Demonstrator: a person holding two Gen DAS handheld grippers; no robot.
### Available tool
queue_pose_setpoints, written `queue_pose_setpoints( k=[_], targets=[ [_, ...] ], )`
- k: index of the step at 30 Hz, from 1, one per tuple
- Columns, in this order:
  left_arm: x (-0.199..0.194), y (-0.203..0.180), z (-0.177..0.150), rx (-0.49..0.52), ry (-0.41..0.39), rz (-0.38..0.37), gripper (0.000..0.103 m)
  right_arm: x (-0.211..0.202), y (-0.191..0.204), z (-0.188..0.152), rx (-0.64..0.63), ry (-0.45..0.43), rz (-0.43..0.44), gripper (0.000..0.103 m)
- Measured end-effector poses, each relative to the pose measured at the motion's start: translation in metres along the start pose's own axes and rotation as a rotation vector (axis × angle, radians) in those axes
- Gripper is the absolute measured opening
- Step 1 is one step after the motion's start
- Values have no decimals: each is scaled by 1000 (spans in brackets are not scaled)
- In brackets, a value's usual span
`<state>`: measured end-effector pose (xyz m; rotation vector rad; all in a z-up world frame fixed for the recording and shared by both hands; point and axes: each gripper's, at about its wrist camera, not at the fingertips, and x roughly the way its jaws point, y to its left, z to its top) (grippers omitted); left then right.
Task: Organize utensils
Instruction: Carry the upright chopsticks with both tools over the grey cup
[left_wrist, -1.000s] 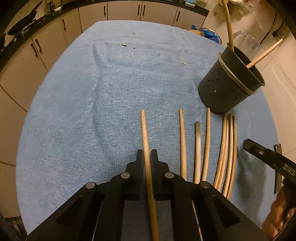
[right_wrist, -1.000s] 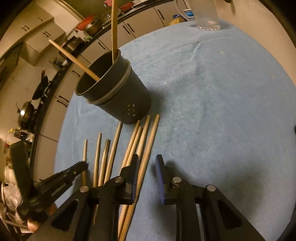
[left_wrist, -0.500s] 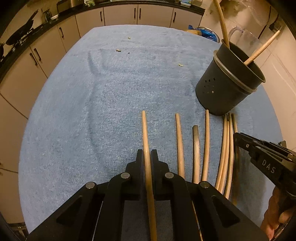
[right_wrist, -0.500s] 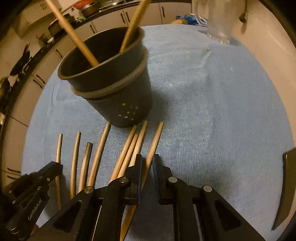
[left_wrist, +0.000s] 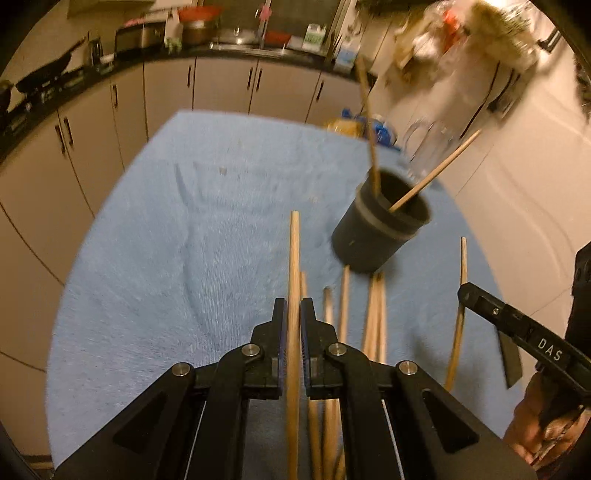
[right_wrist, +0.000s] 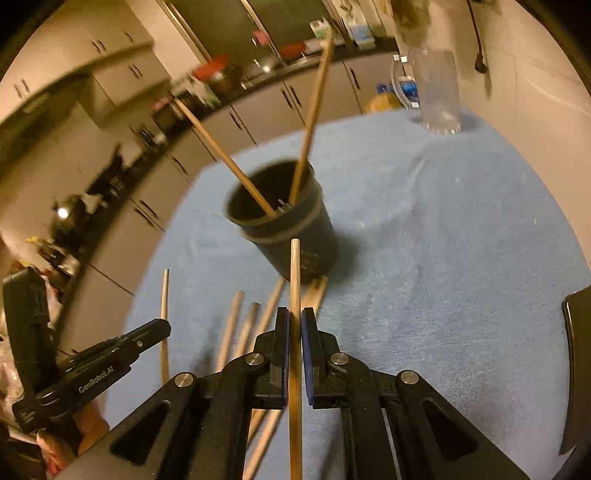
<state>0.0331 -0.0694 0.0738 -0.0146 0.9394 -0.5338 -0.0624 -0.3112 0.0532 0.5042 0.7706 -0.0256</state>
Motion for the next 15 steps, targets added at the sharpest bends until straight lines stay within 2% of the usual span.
queue_pose_setpoints(
  k=[7,15],
  targets=[
    [-42,-14,6,5,-91,-16,6,-46,13,-4,-54,-157,62,7],
    [-59,-22,9,22,-118,-5,7,-66,12,-8,-62,-222,93,7]
  ],
)
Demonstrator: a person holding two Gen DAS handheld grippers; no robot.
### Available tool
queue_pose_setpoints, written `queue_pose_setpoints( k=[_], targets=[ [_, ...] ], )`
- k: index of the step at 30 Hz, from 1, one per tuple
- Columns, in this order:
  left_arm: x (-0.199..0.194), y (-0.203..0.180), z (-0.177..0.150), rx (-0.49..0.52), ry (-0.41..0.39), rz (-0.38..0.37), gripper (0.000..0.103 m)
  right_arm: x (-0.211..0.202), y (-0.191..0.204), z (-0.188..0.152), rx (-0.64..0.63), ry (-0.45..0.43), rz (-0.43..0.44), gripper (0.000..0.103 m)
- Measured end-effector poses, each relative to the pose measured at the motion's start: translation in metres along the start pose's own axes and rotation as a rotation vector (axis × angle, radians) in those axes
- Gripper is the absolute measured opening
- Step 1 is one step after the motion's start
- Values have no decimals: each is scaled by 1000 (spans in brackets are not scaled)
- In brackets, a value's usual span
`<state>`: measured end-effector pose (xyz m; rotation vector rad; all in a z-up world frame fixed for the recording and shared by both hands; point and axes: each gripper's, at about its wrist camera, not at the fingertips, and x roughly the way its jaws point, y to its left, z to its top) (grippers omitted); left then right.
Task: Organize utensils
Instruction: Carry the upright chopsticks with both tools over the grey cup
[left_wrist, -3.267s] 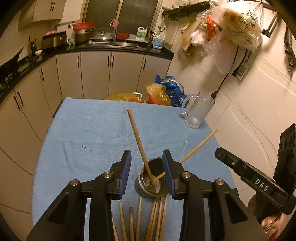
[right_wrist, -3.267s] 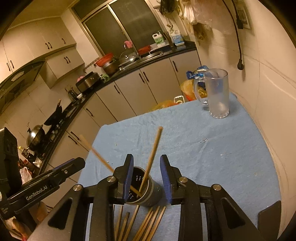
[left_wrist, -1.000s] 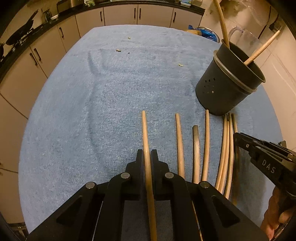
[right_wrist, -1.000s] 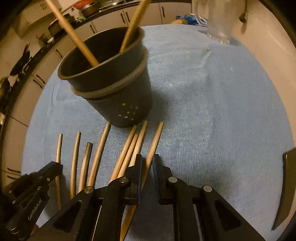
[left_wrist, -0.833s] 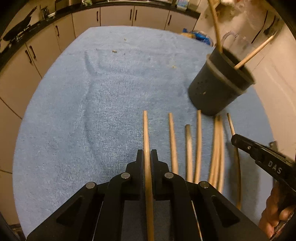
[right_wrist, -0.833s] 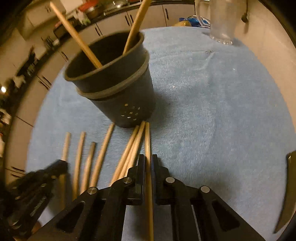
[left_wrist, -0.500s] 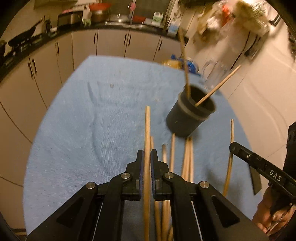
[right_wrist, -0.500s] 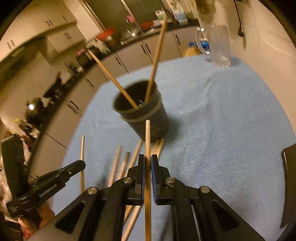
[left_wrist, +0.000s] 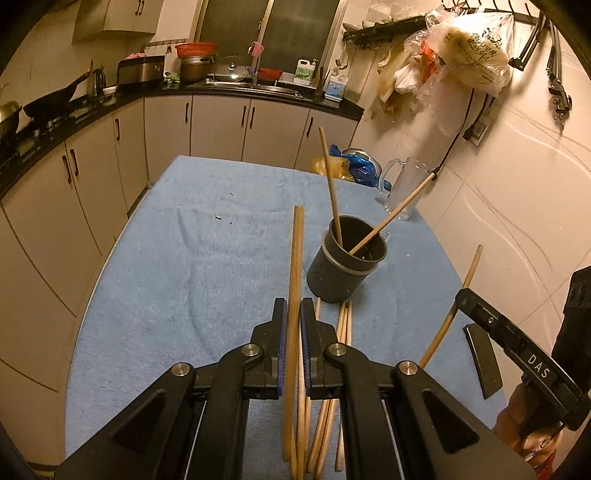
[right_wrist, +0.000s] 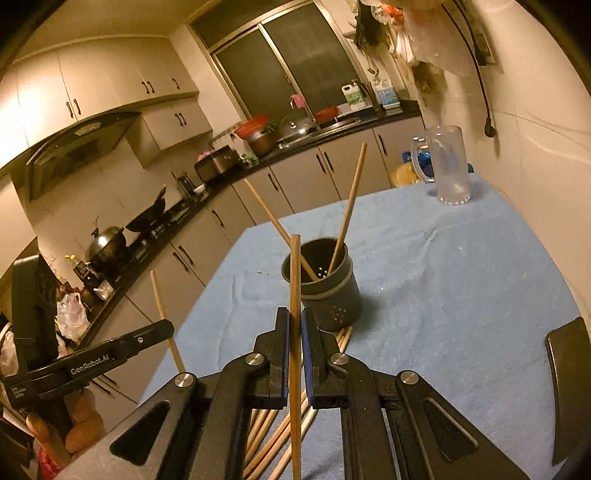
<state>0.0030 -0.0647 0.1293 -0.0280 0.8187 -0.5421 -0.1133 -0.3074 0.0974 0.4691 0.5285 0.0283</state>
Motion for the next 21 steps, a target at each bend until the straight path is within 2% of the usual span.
queue_pose_setpoints(
  k=[21],
  targets=[
    [-15,-16,9,30,-31,-9,6,-20,-9,11,28,-49,21,7]
  ],
)
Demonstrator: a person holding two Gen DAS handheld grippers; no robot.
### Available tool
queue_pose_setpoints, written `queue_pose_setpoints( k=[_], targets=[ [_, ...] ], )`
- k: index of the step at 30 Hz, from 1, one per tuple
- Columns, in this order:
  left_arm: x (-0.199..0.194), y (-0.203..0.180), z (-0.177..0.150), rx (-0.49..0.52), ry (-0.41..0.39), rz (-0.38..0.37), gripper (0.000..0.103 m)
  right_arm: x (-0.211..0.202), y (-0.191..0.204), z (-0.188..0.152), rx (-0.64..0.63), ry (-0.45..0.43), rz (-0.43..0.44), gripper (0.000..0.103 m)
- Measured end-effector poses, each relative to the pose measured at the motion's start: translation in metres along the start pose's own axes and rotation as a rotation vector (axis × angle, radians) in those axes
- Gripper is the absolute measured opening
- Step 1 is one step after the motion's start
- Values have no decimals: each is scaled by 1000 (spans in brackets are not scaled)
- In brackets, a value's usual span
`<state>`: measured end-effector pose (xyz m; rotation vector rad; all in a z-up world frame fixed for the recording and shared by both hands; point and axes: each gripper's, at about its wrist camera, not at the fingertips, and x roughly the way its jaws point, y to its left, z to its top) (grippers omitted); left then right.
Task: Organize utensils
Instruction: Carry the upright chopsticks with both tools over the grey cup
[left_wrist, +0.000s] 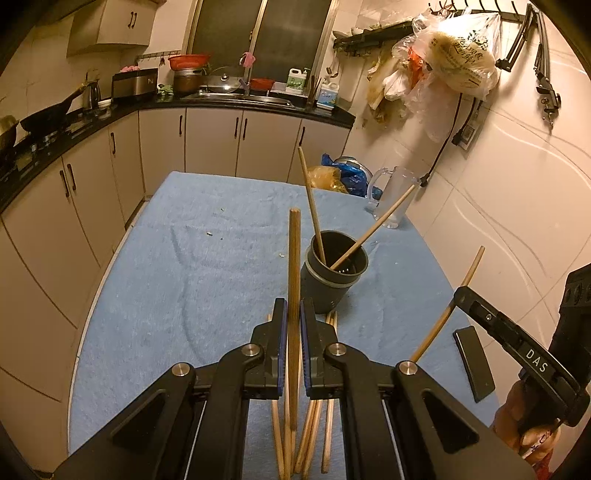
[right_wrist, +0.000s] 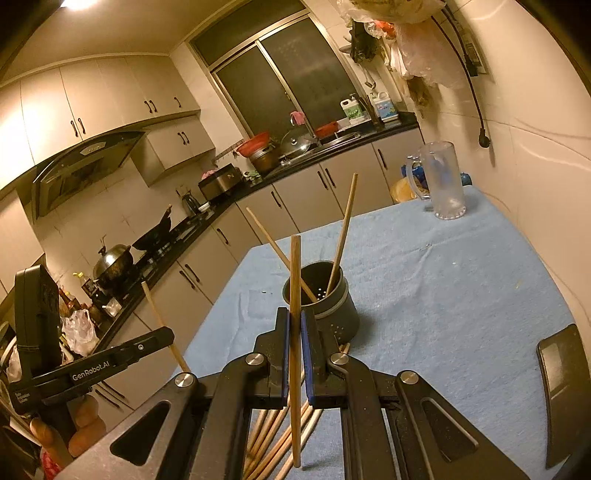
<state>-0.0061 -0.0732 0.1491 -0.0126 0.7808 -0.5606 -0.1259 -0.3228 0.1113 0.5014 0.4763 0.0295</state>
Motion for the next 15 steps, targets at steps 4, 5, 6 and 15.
queue_pose_setpoints(
  k=[4,5,6,15],
  targets=[
    [-5,-4,5,11,-16,0,6,-5,1,6,0,-18,3,7],
    [-5,-4,6,12,-17,-2,6,-6,1,7,-2,-22,2,7],
    [-6,-5,8,14,-19,-4,6,-6,1,8,-4,-24,1,7],
    [-10,-12,23,25,-43,-5,6,-6,1,20,2,-44,-5,7]
  ],
)
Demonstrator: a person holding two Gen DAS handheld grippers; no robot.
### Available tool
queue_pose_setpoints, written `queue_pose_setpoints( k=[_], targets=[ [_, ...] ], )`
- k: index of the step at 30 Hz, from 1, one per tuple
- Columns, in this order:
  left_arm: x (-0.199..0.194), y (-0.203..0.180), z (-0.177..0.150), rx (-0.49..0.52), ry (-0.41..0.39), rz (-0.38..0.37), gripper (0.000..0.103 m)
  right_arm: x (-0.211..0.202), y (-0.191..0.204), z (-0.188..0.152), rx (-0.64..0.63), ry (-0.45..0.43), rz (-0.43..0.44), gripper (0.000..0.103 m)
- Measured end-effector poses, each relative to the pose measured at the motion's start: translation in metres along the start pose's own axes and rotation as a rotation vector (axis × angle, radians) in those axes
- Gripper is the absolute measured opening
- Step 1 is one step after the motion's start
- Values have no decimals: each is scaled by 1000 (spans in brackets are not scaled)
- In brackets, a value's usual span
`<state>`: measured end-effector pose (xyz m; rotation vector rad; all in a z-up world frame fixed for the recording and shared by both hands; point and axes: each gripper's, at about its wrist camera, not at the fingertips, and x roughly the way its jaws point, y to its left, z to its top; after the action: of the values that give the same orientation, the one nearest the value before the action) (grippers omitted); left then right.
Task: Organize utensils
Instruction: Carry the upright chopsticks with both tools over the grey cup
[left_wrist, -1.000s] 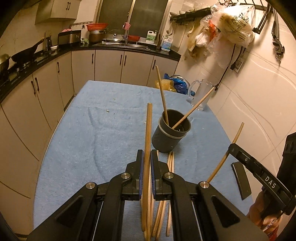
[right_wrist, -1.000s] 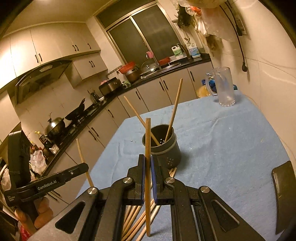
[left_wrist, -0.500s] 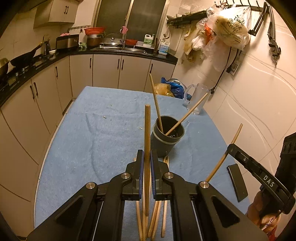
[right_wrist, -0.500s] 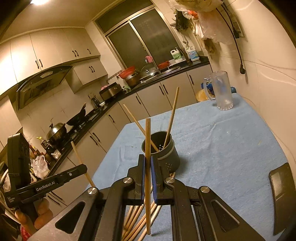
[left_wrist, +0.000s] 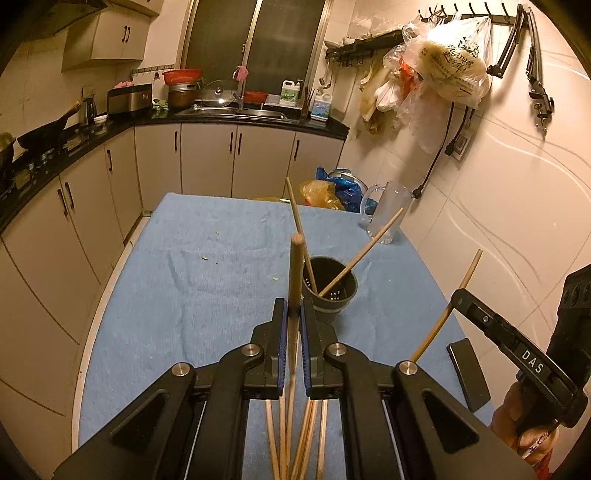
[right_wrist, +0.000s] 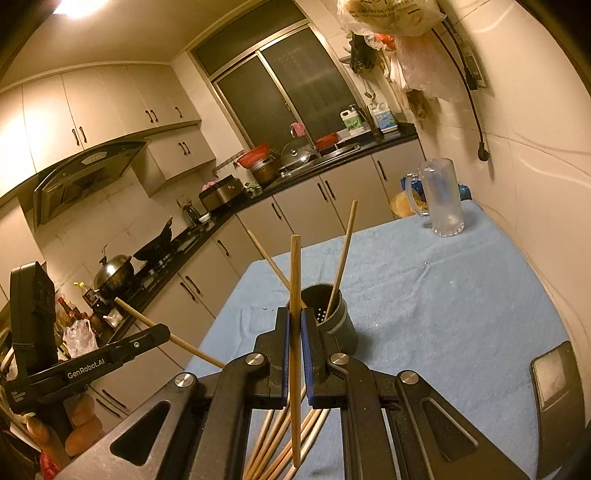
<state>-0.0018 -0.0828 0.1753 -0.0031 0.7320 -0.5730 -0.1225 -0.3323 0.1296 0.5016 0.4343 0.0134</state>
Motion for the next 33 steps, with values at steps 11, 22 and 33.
queue_pose_setpoints(
  k=[11,22,33],
  targets=[
    [0,-4,15,6,-8,-23,6,0,4,23,3,-44,-9,7],
    [-6,-19,55,33,-60,-35,6,3,8,51,4,-86,-21,7],
    [3,-22,101,9,-107,-39,6,13,2,91,38,-145,-43,7]
  ],
)
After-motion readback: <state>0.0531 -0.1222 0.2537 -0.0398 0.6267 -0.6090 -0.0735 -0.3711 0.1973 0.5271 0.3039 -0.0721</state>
